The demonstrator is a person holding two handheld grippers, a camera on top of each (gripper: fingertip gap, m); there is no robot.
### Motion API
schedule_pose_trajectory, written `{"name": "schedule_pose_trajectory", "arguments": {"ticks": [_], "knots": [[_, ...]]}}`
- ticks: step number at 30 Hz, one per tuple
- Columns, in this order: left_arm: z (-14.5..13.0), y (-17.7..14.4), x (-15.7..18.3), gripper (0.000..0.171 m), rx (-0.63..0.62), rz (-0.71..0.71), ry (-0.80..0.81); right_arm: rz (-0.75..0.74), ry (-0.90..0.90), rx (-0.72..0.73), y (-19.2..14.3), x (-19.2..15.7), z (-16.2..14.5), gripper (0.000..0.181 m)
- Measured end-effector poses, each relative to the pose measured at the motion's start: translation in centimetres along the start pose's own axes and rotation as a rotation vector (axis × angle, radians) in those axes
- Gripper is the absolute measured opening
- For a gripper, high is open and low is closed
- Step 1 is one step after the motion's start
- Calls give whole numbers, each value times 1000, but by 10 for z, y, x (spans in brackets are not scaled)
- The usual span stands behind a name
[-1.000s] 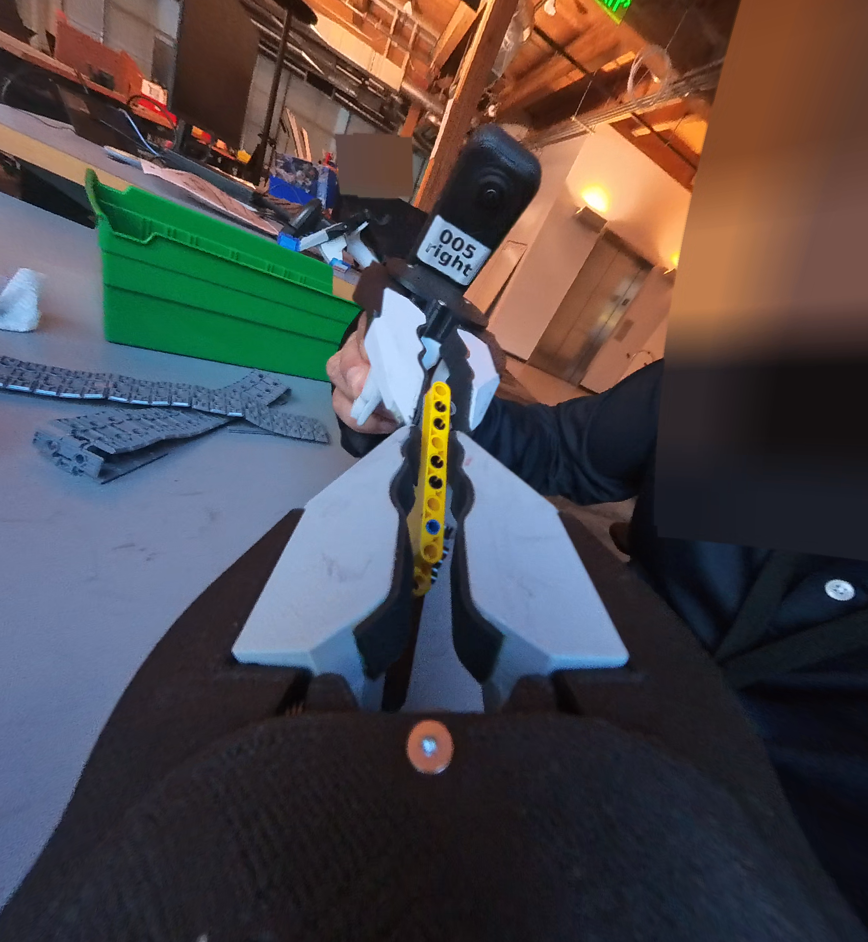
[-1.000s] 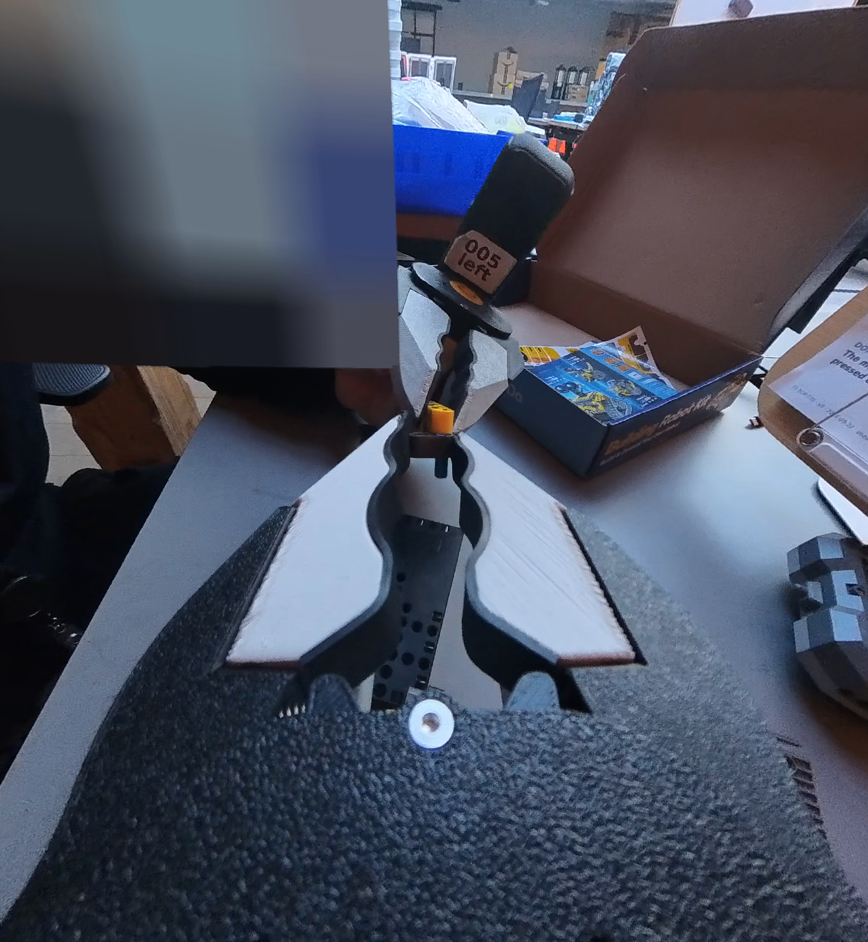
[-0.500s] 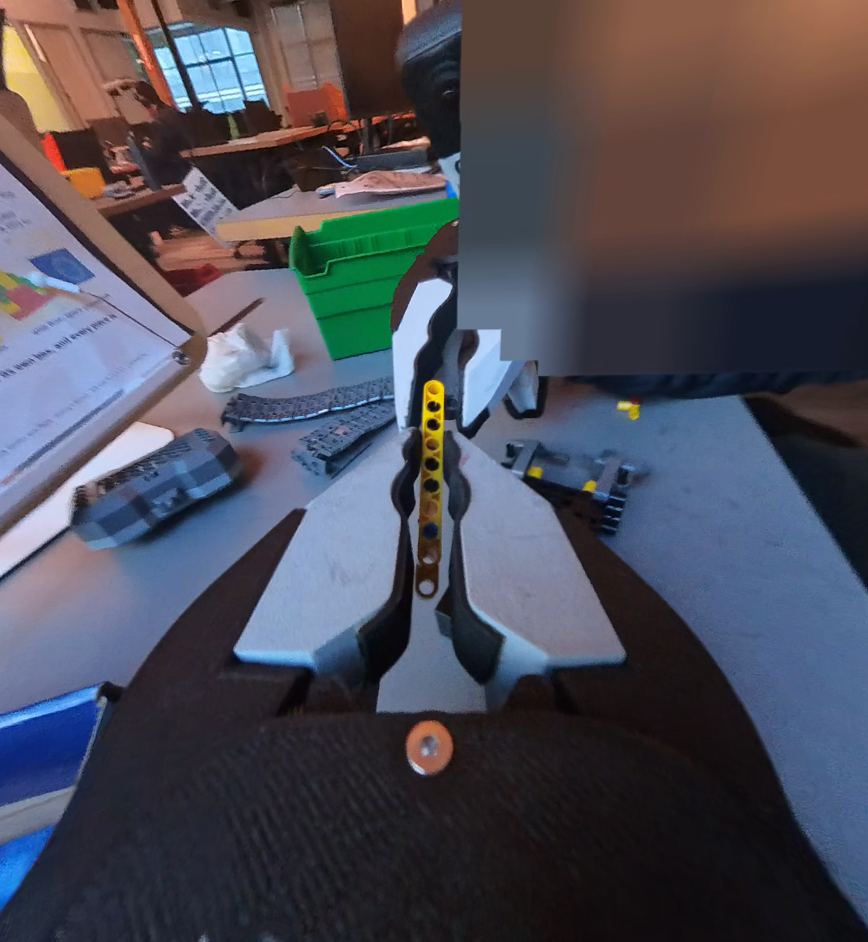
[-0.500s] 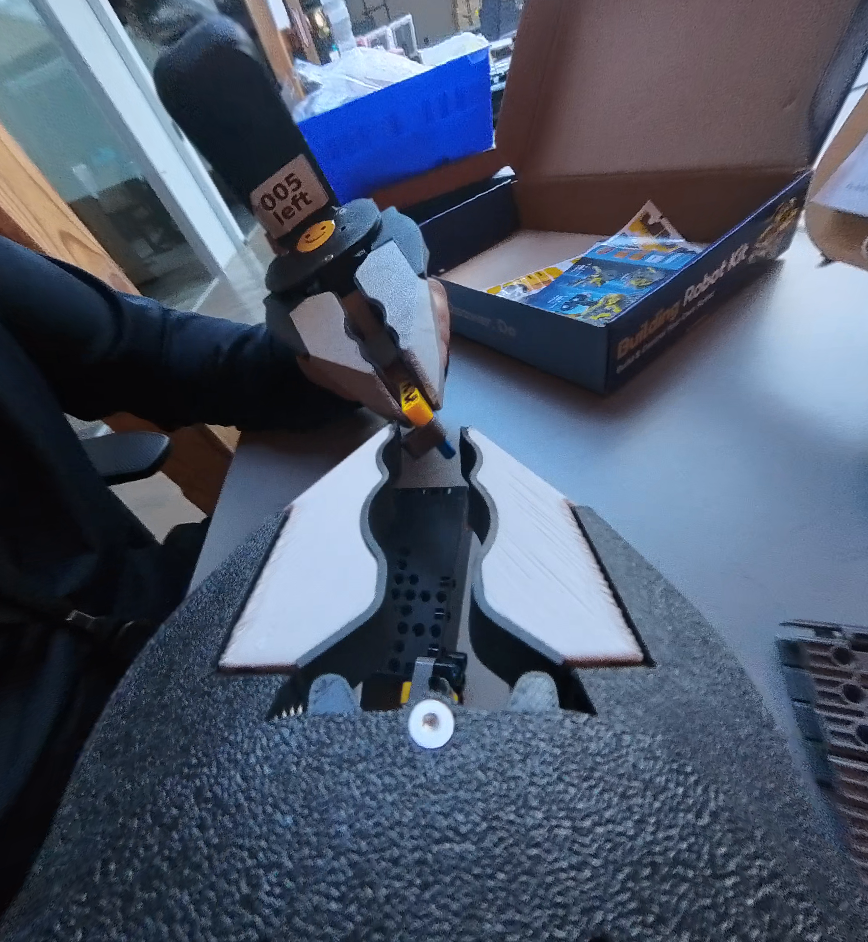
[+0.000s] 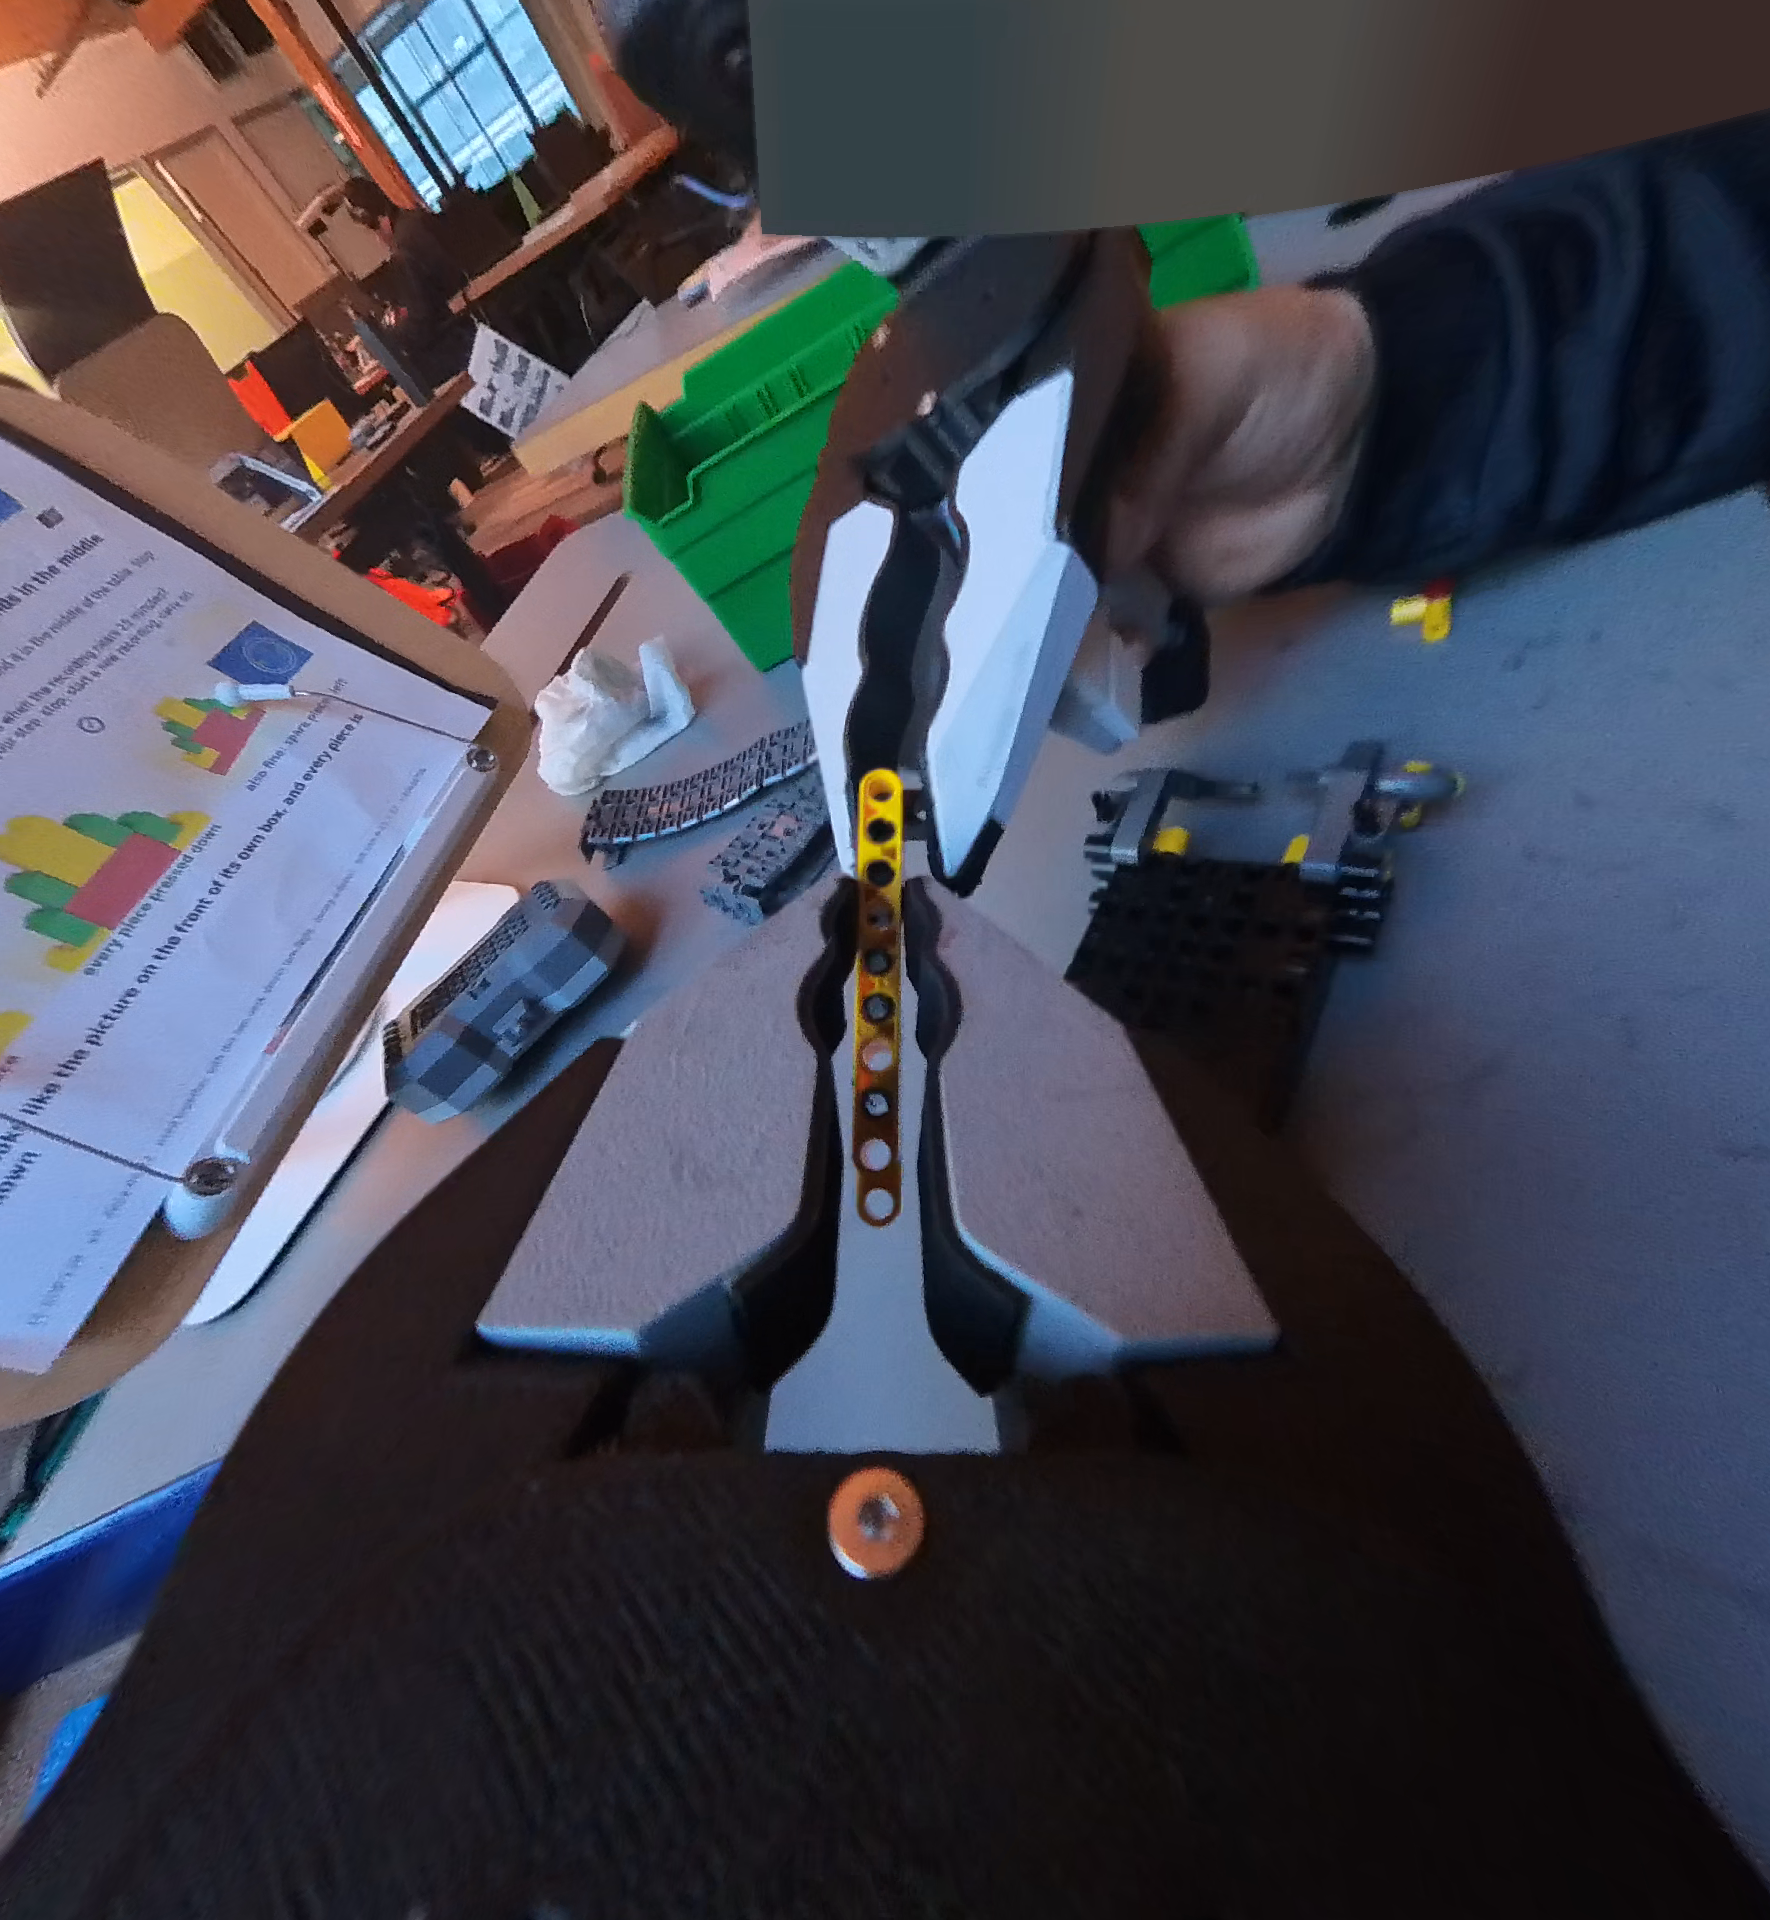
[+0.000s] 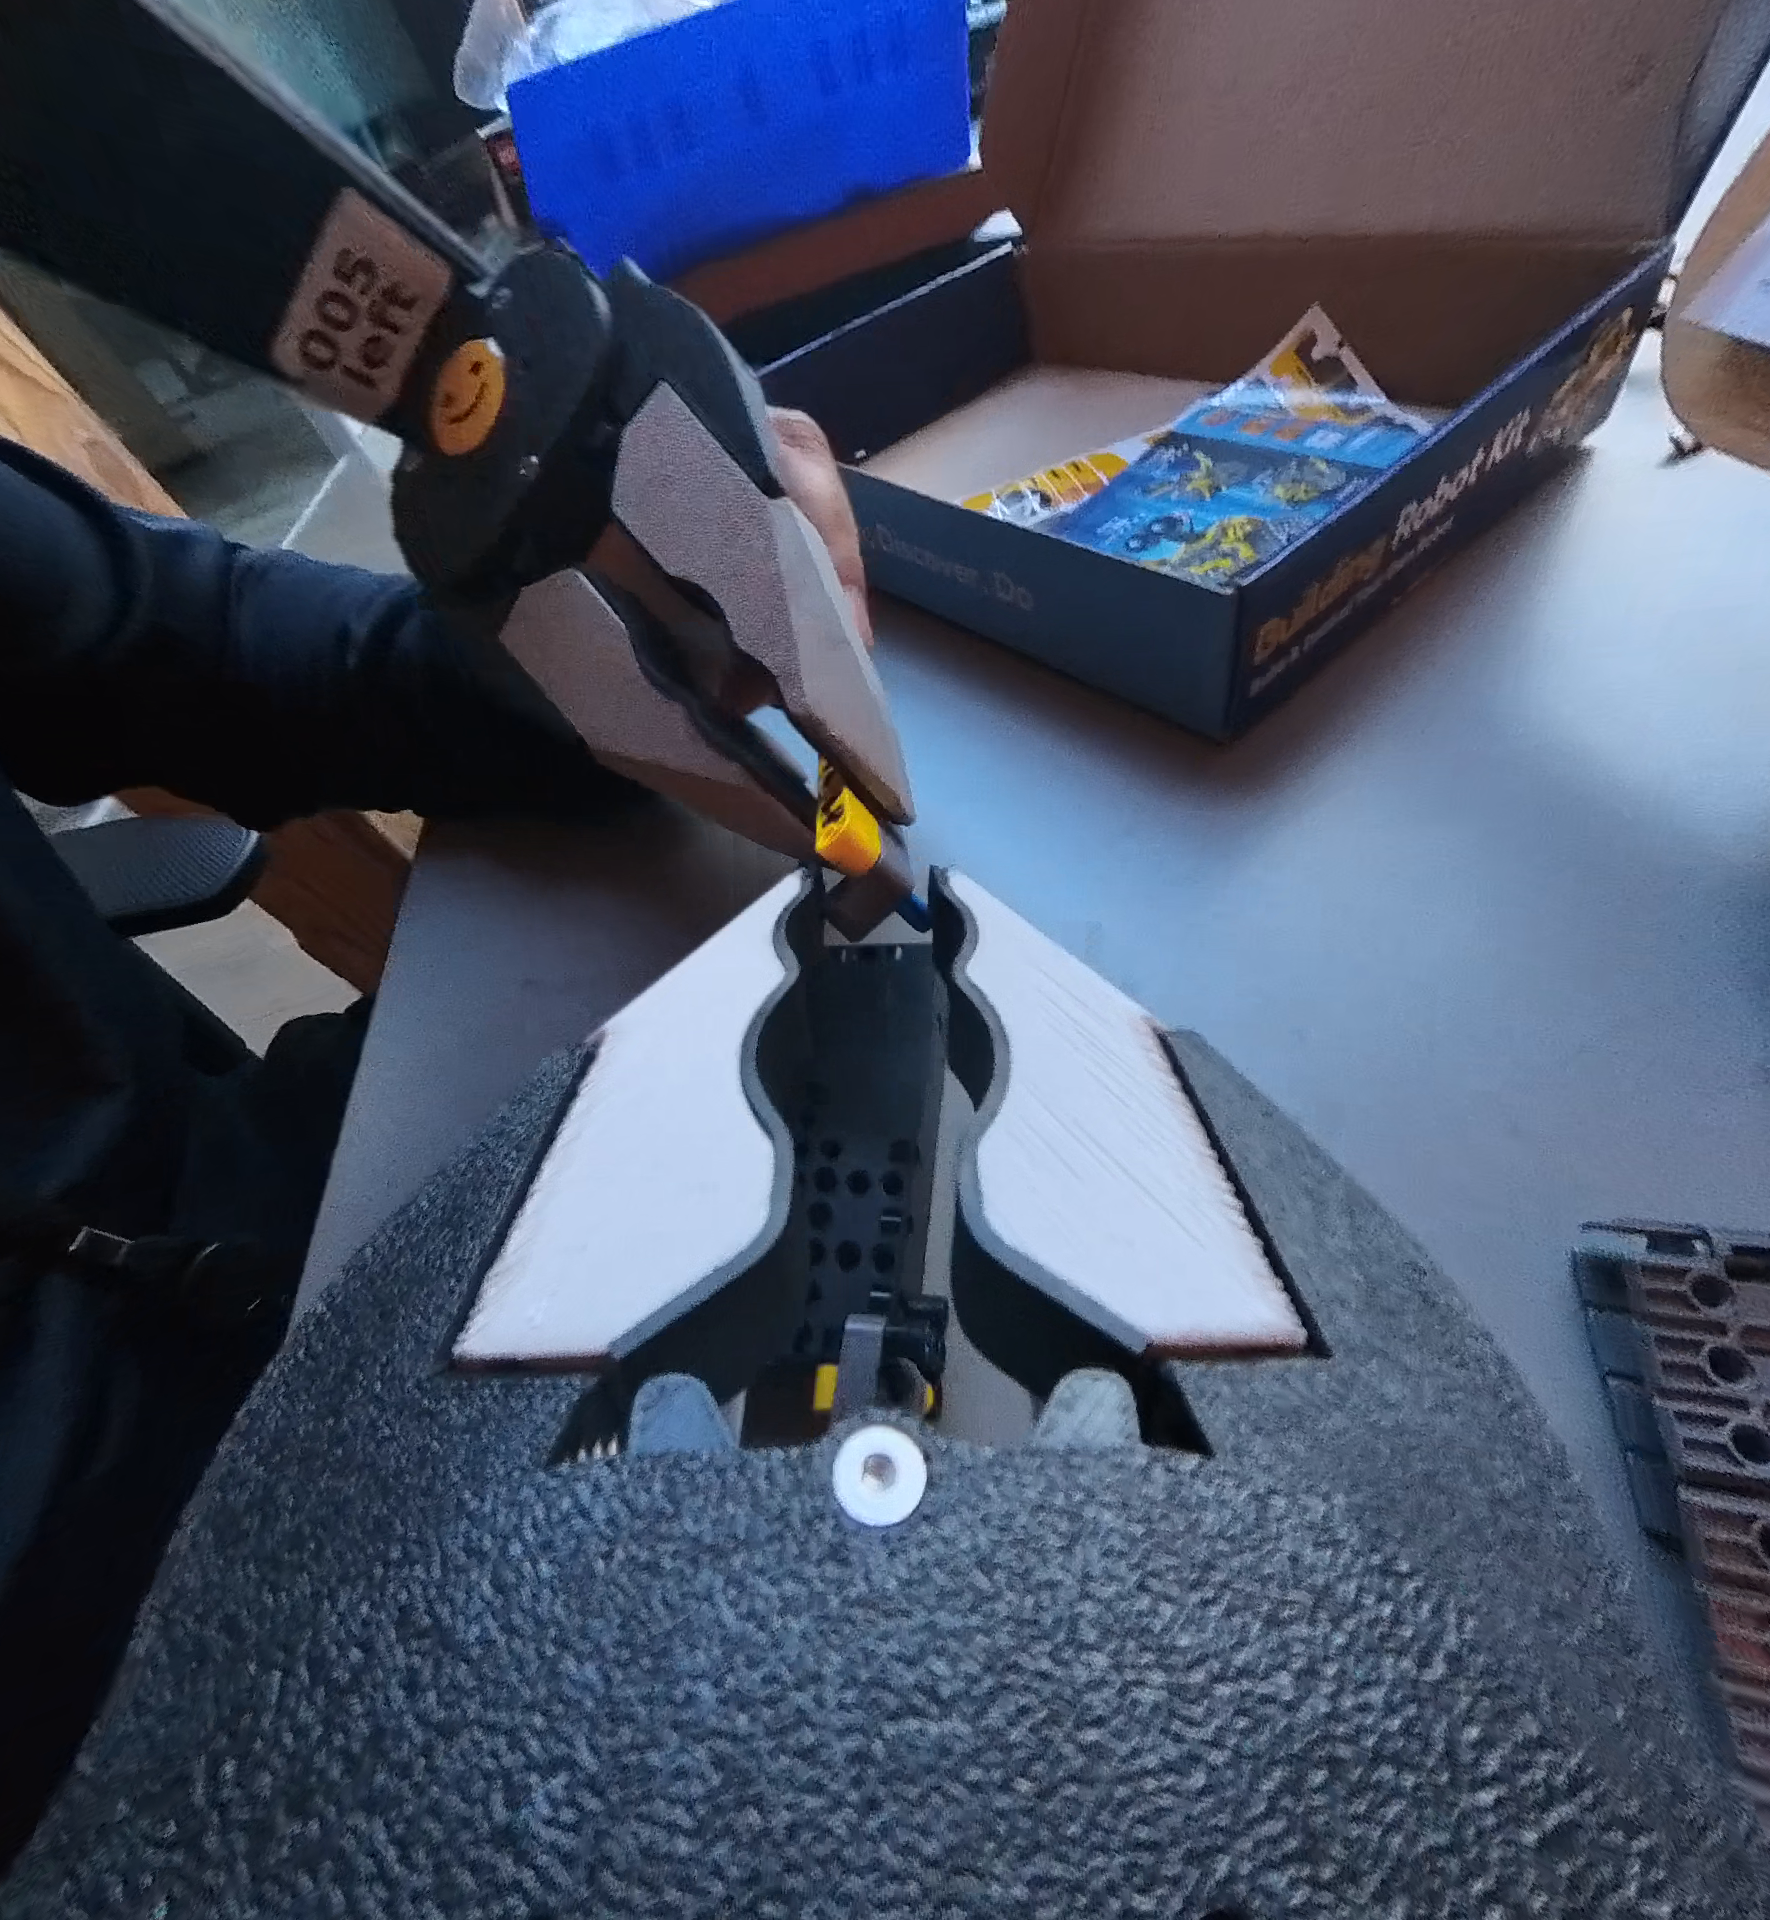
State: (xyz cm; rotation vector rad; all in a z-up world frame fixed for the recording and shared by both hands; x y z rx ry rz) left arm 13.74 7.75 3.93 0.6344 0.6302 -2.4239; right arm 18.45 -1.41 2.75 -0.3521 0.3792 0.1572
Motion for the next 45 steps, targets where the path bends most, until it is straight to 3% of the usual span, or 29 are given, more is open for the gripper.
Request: {"name": "schedule_pose_trajectory", "arguments": {"ticks": [7,10,14,19,29,37,45], "knots": [[-3,6,6,5,-81,50,147,42,80,-2,-1,4,-2,20],[-2,5,7,6,-77,50,146,-7,-39,12,-2,-3,2,17],[3,-5,-3,5,81,-74,-150,-55,-232,64,-6,-22,12,14],[6,-7,-7,6,286,-272,-473,-35,-307,106,-10,-34,17,14],[5,-8,-6,7,437,-439,-677,-26,-344,126,-11,-41,19,12],[6,-5,-6,6,519,-507,-802,11,-320,163,-14,-43,22,13],[2,-2,-7,6,524,-499,-827,15,-298,167,-13,-39,21,16]]}}
Point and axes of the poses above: each gripper's, where its closed fingertips meet, y out along the fingers, z out of its top, x = y × z across the jaws, the point moved 6 cm from there along -y, back along the fingers, and after that the axes turned 9 degrees about y, right-handed, at the moved point
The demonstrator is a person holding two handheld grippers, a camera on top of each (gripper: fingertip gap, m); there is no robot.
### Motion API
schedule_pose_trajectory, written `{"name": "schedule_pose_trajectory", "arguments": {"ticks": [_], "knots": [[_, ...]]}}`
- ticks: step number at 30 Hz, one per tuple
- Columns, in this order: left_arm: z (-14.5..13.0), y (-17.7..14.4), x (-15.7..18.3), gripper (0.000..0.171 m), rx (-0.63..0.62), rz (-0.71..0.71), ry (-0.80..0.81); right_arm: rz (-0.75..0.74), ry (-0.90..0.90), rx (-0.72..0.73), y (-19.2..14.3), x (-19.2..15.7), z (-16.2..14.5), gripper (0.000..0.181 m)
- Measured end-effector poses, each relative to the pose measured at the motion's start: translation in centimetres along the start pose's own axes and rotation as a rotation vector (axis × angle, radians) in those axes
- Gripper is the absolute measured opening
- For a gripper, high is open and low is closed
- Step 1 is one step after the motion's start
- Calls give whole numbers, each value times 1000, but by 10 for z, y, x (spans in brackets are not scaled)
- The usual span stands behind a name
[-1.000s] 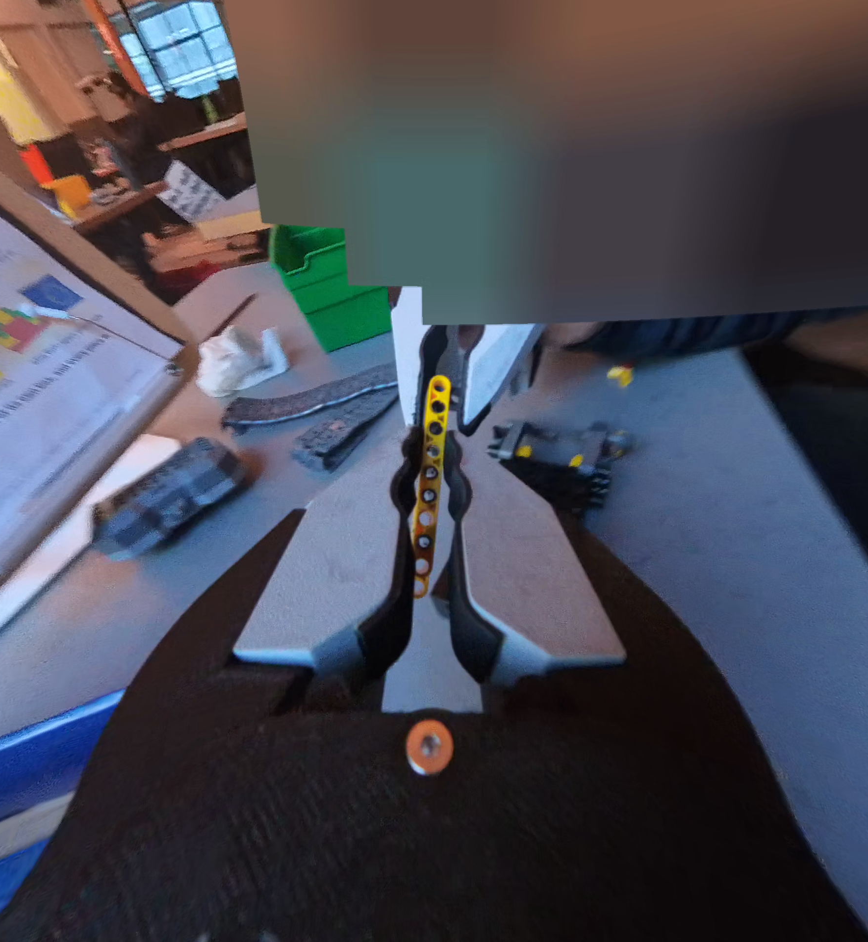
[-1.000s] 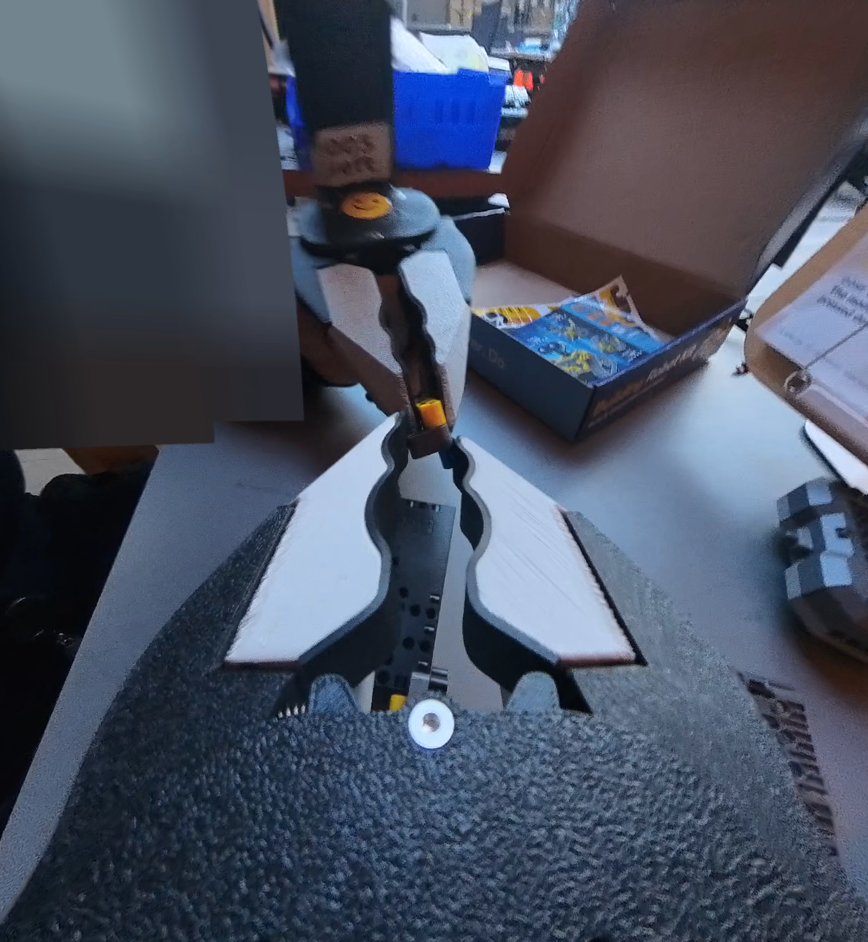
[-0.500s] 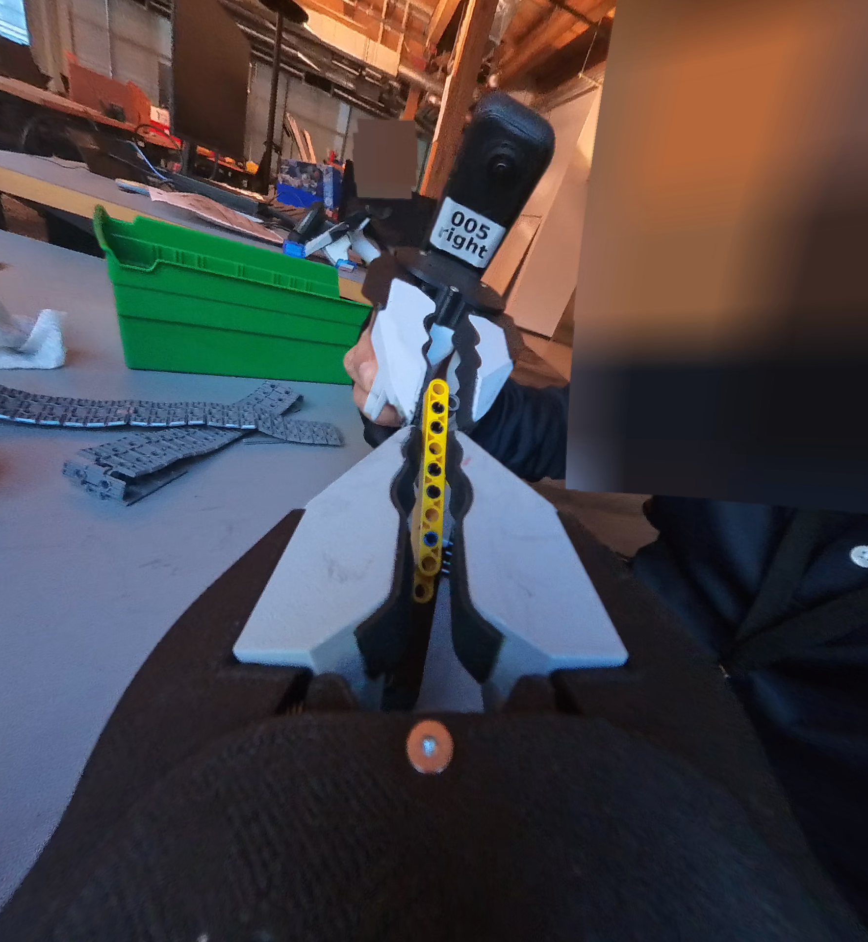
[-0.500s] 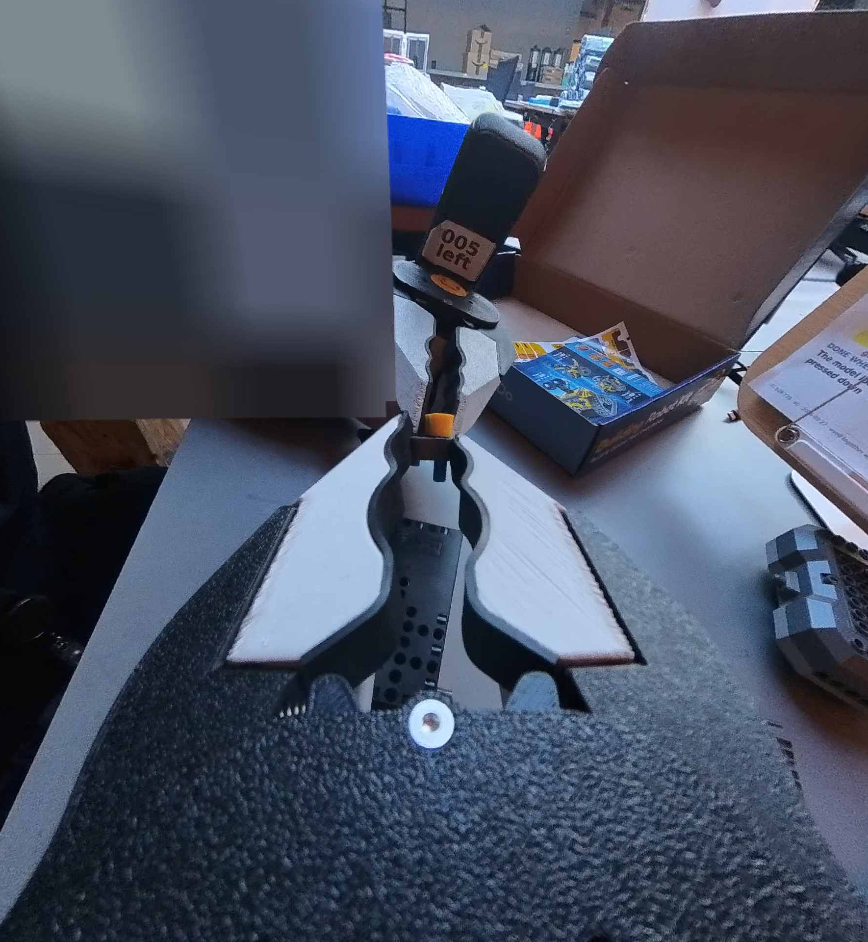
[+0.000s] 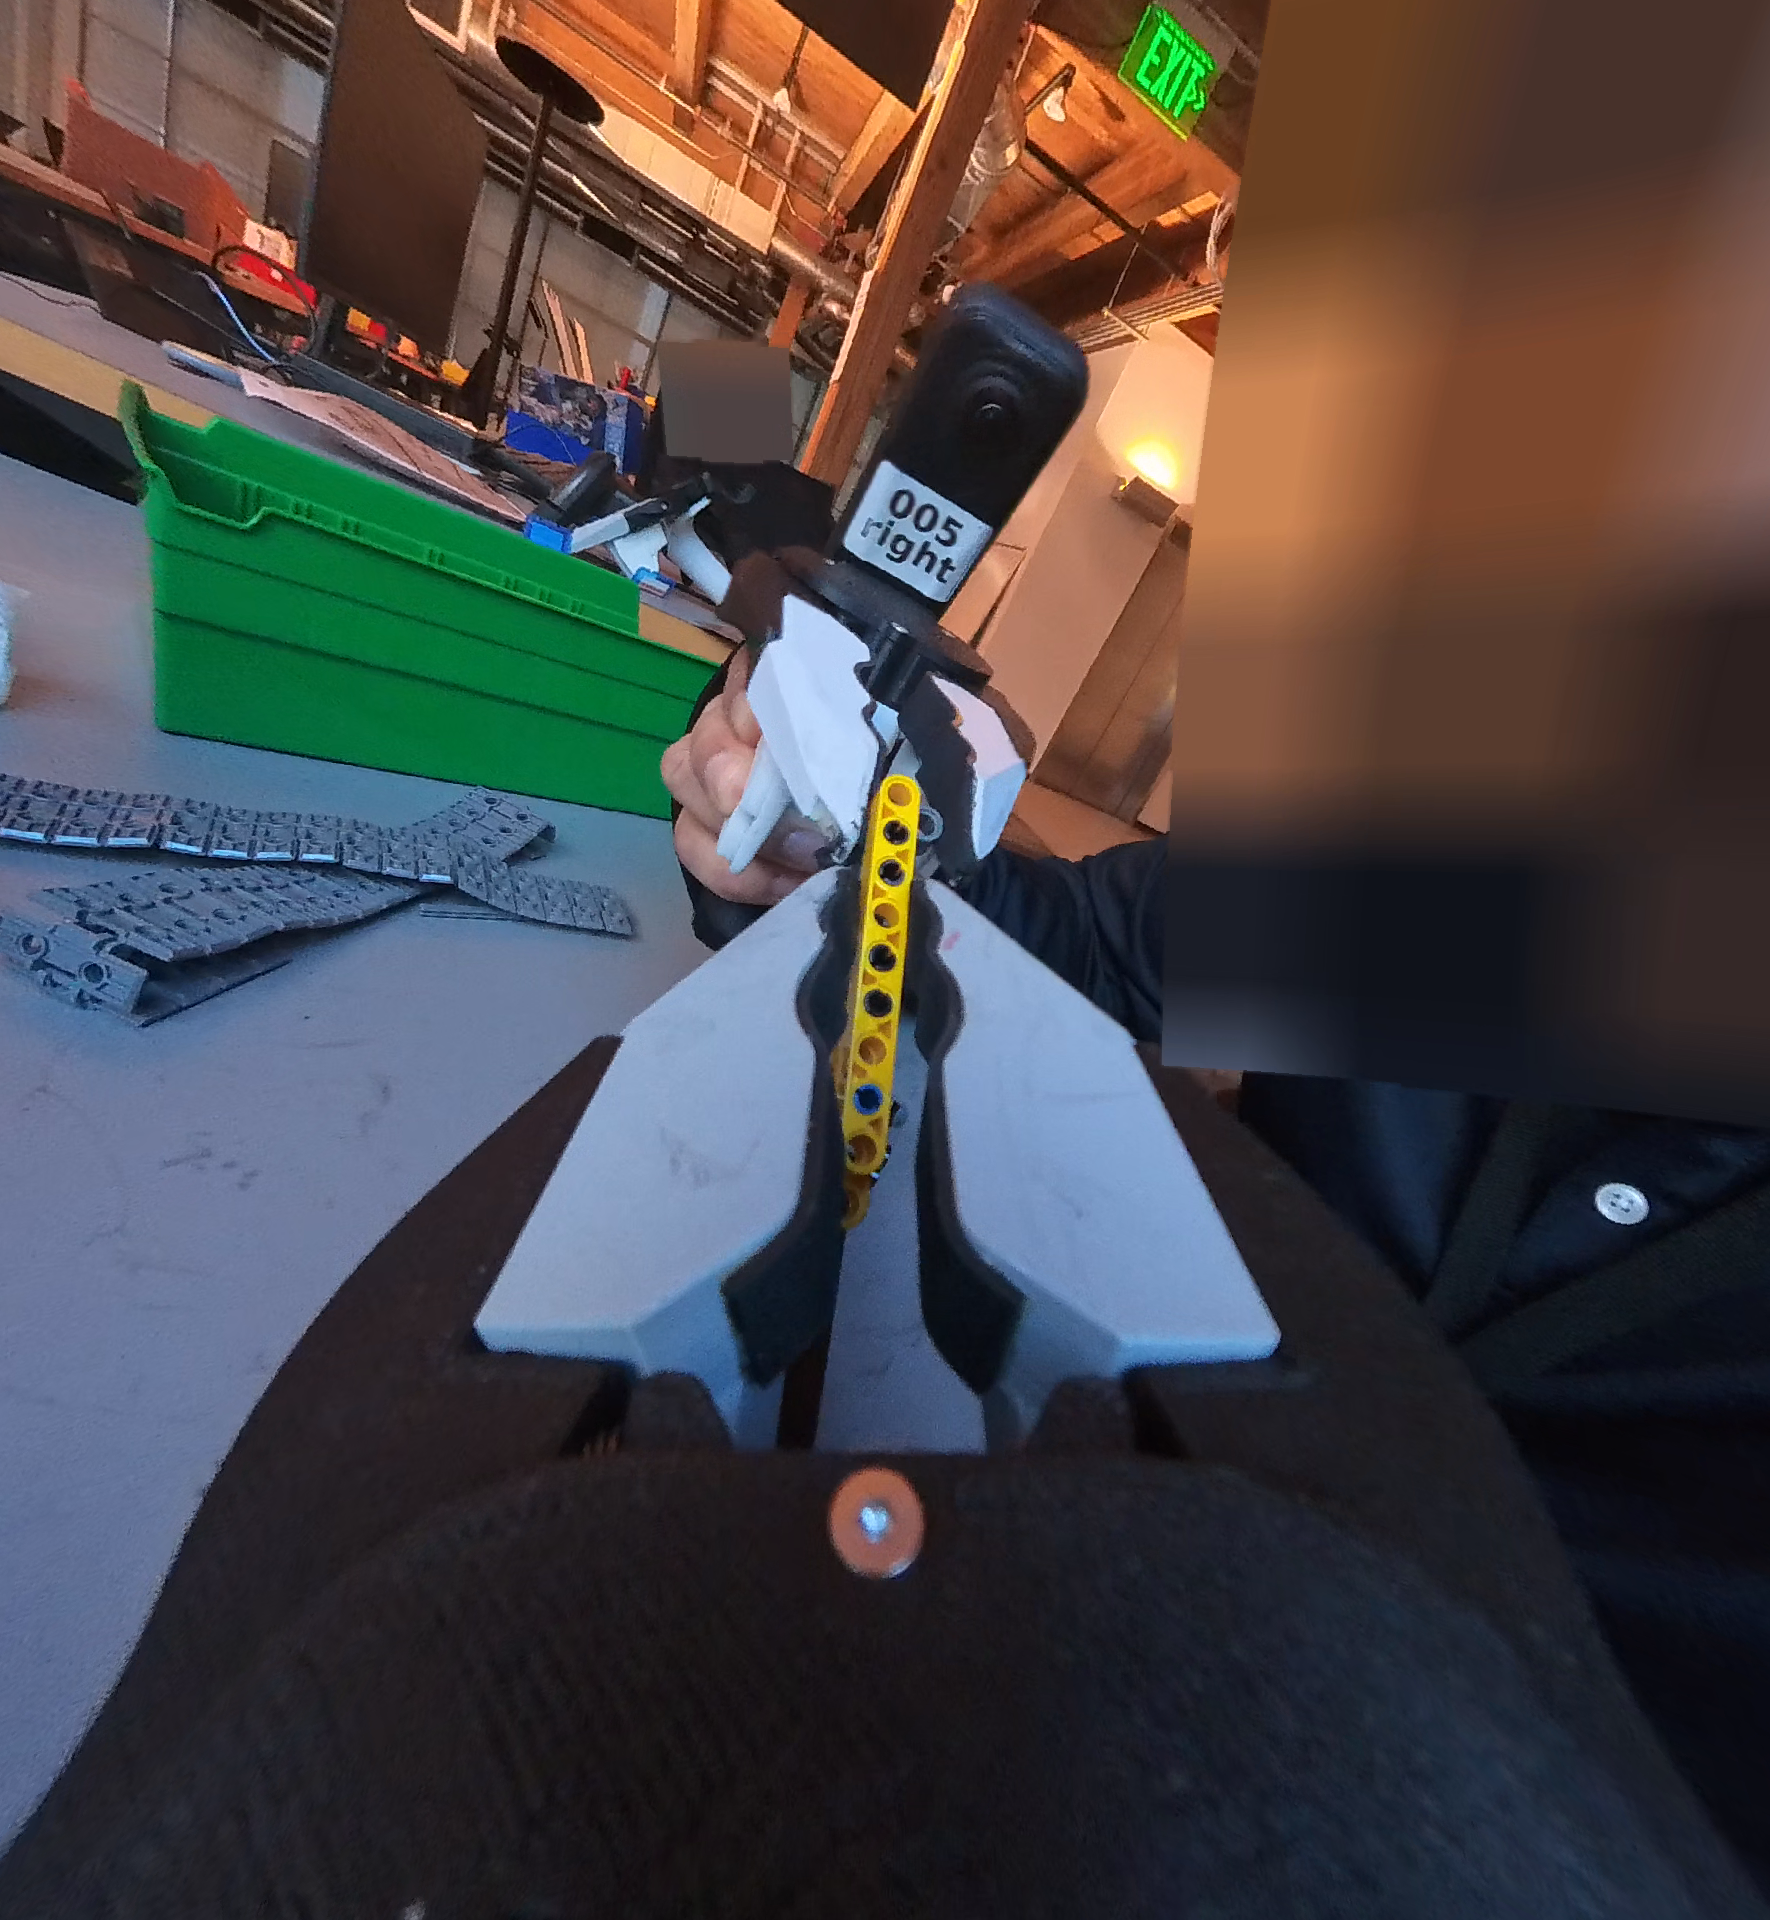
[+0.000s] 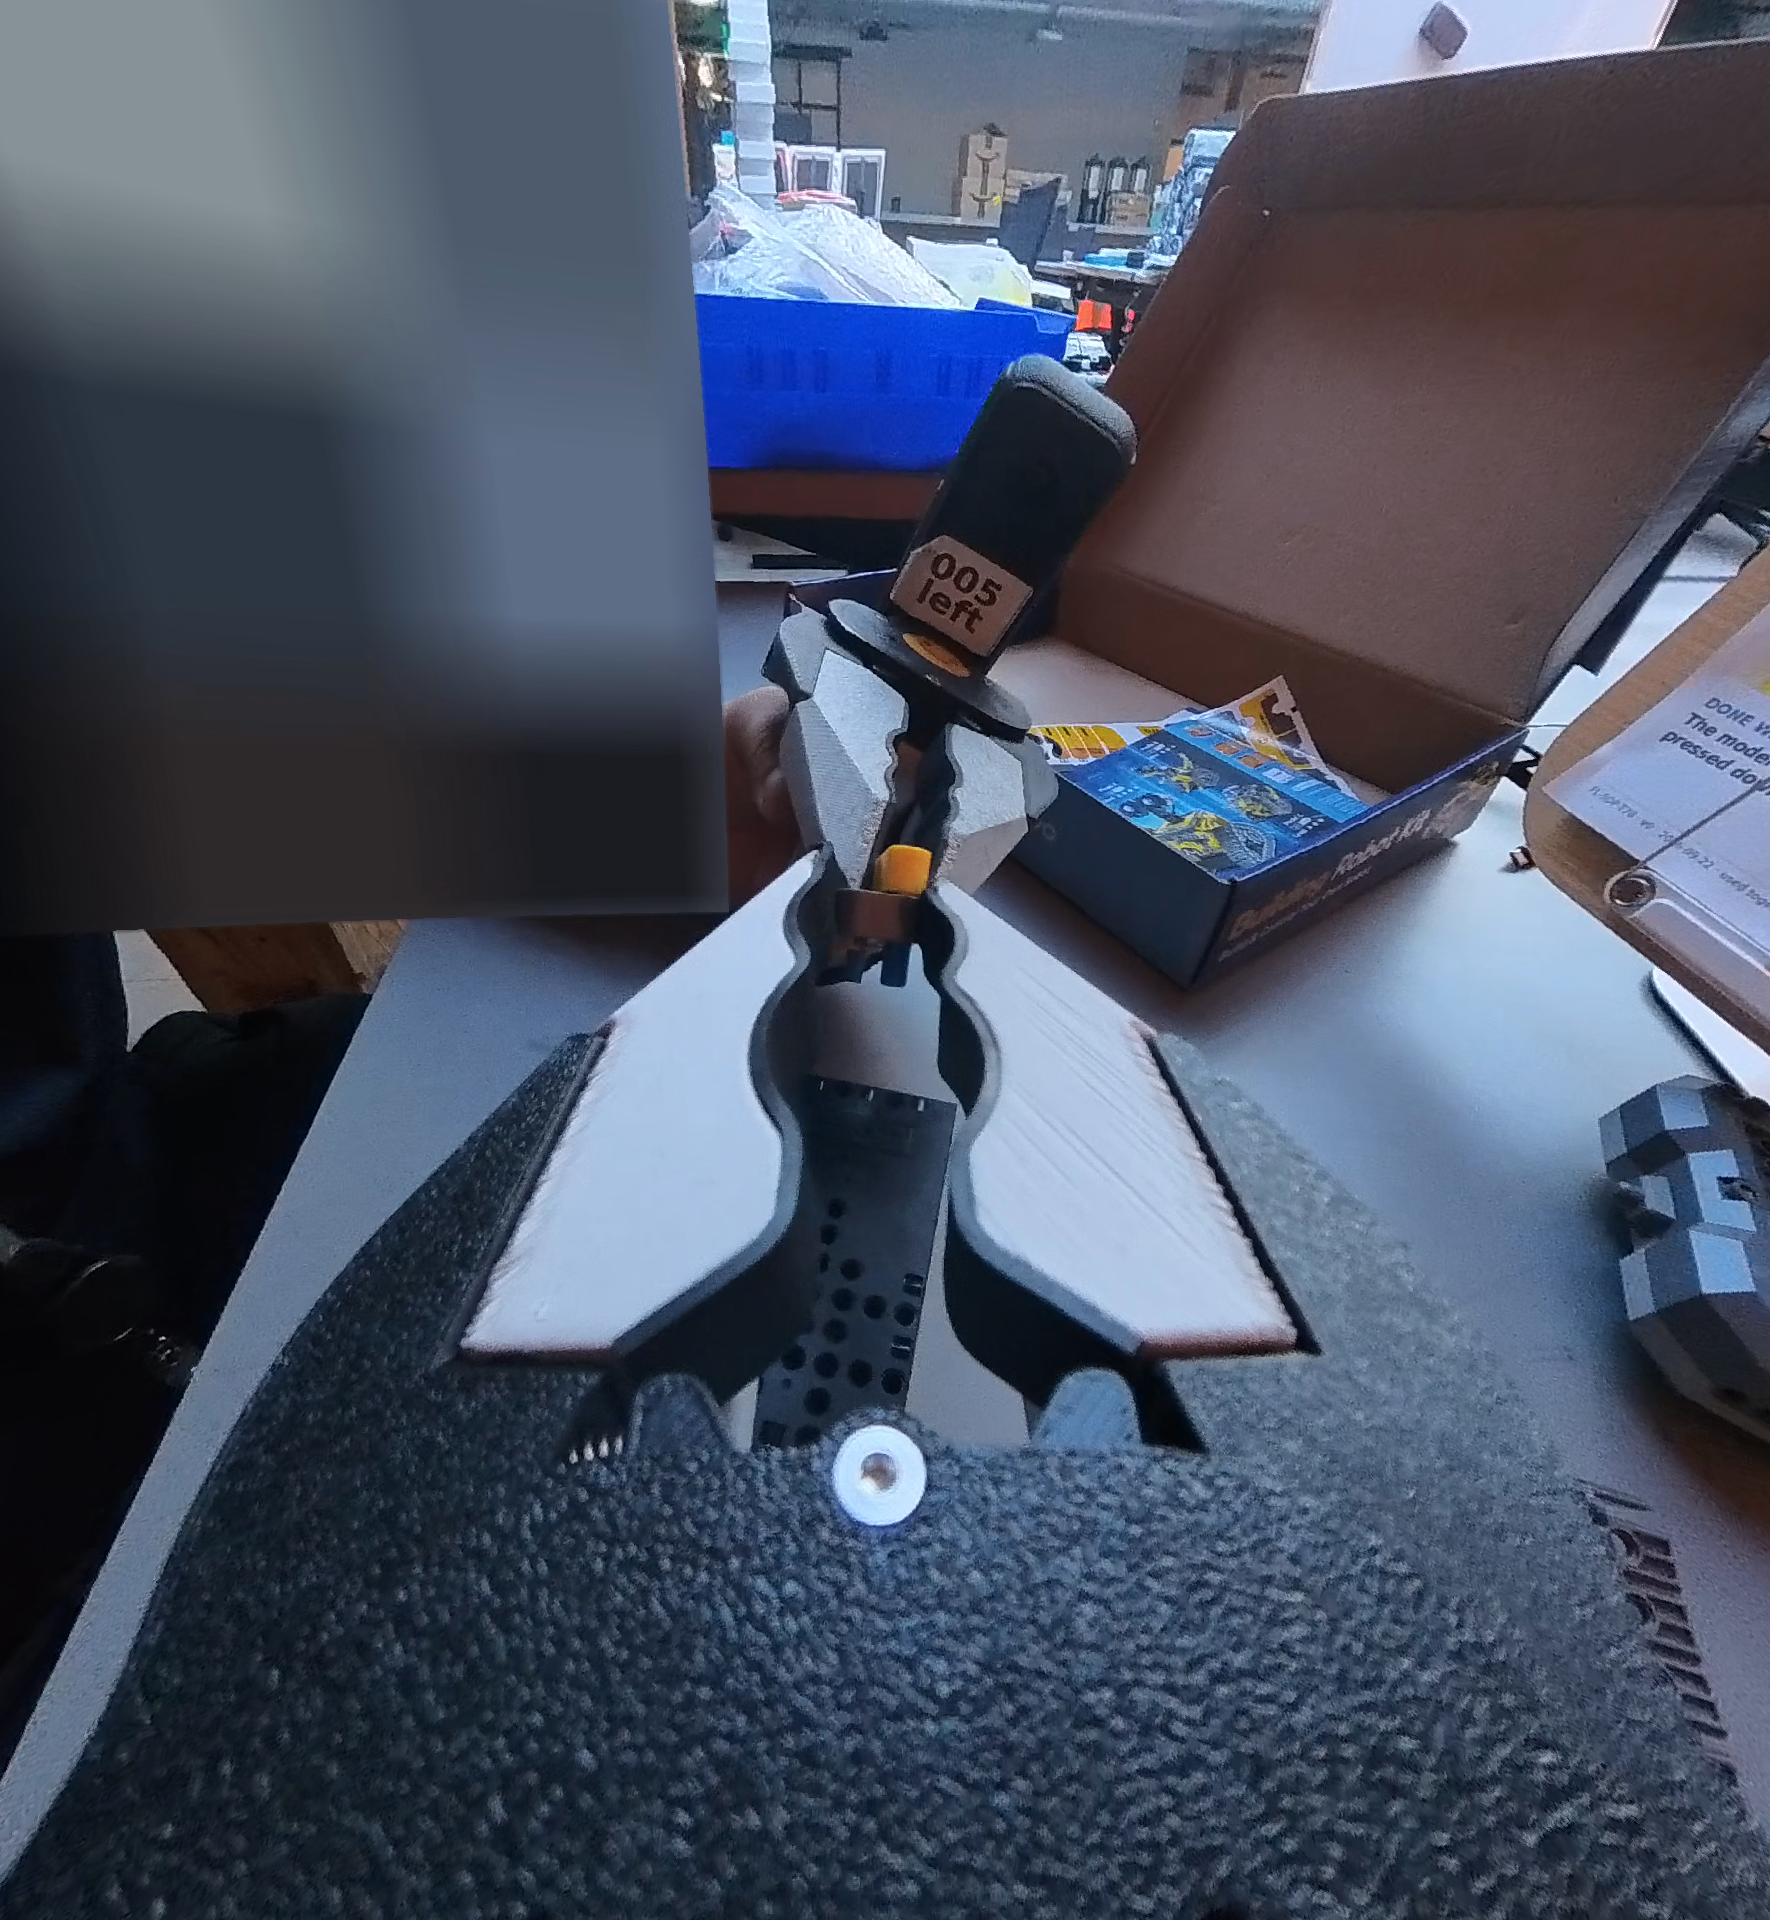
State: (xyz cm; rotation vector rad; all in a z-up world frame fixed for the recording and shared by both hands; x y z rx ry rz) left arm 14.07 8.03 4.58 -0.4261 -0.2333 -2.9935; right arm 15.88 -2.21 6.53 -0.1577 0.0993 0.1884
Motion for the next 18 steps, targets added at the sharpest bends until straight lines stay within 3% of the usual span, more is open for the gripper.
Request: {"name": "schedule_pose_trajectory", "arguments": {"ticks": [7,11,14,18], "knots": [[-2,-2,-6,6,1,35,-18,-37,28,-23,1,10,-6,14],[-6,-1,-12,6,-109,137,56,-52,45,-15,-5,19,-4,22],[-8,3,-10,6,-144,140,76,-139,27,113,-31,29,16,23],[-21,7,-11,5,-311,217,197,-241,68,243,-82,20,37,29]]}}
Point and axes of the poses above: each gripper's, where its closed fingertips meet, y out along the fingers, z out of its top, x = y × z across the jaws, the point moved 6 cm from there along -y, back along the fingers, and after that the axes turned 9 degrees about y, right-handed, at the moved point
